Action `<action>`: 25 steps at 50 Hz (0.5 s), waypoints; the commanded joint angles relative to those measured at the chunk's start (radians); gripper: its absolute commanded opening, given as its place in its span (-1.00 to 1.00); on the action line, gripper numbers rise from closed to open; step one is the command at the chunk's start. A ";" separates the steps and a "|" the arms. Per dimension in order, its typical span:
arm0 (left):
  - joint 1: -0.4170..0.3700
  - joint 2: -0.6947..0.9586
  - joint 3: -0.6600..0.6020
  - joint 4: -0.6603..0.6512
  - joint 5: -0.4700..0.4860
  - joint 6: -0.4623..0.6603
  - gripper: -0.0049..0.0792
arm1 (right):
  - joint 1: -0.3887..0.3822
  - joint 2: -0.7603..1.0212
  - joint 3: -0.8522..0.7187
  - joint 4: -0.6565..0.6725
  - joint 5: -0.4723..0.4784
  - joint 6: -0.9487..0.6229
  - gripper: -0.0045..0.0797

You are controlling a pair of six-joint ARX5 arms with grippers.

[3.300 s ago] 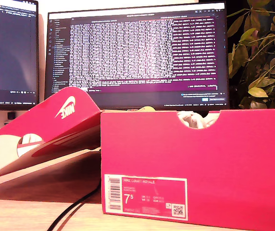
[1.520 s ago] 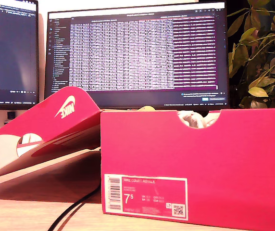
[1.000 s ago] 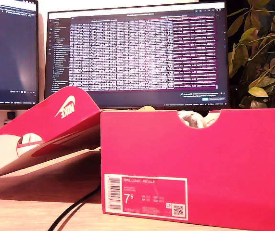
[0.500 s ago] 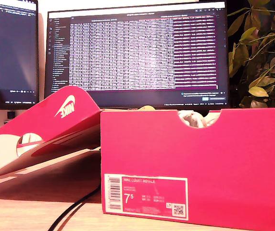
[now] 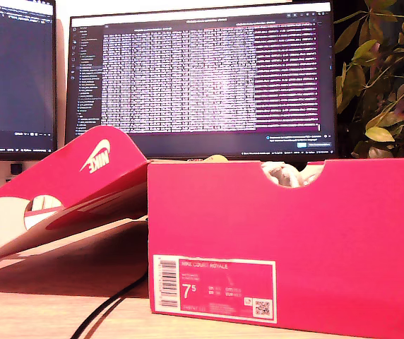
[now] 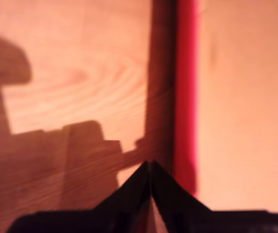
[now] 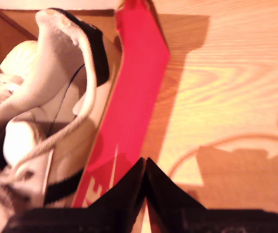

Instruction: Close the red shoebox by pushing the lid with your left arm and holding the box in place with your right arm

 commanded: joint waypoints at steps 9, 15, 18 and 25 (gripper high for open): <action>0.005 0.021 0.010 -0.008 0.016 0.005 -0.93 | 0.036 0.092 0.011 0.043 -0.006 -0.004 -0.92; 0.004 0.027 0.010 -0.009 0.035 0.002 -0.93 | 0.060 0.137 0.011 0.079 -0.006 -0.002 -0.92; 0.003 0.032 0.010 -0.016 0.057 0.002 -0.93 | 0.073 0.152 0.011 0.101 -0.006 -0.001 -0.92; -0.006 0.034 0.010 -0.022 0.066 -0.004 -0.93 | 0.099 0.171 0.011 0.138 -0.006 0.003 -0.92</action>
